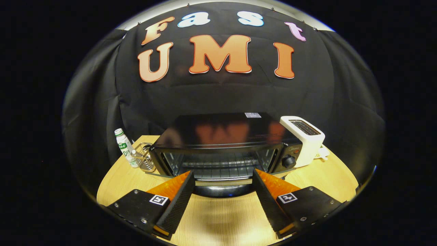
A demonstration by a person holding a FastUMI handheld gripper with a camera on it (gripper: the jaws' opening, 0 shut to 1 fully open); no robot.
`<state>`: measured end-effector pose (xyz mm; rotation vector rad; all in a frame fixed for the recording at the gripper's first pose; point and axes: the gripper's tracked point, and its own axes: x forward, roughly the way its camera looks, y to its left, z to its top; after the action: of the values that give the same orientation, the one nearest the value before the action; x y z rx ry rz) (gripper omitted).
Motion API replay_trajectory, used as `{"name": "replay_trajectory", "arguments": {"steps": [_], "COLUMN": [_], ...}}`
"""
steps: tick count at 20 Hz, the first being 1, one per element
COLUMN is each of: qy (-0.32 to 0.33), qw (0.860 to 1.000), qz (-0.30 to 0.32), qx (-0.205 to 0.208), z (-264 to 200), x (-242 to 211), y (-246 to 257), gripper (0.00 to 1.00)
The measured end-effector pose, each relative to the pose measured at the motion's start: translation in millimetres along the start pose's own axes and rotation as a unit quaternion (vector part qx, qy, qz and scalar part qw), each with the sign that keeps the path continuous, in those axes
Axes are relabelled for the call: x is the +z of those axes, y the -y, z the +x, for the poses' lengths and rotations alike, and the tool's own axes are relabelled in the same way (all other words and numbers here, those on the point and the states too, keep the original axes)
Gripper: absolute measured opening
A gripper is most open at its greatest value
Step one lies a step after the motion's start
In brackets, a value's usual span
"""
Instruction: Open the toaster oven, put the food inside, and close the toaster oven door.
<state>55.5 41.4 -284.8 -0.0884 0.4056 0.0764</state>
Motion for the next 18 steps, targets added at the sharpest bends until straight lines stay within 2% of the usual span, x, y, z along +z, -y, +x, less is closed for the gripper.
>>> {"name": "replay_trajectory", "arguments": {"steps": [8,18], "qy": [-0.036,-0.072], "qw": [0.999,0.997], "qz": [0.008,0.006], "qx": [-0.001,0.010], "z": [-26.9,-34.3], "x": [-49.9,-95.0], "y": [3.8,6.7], "gripper": [1.00,1.00]}}
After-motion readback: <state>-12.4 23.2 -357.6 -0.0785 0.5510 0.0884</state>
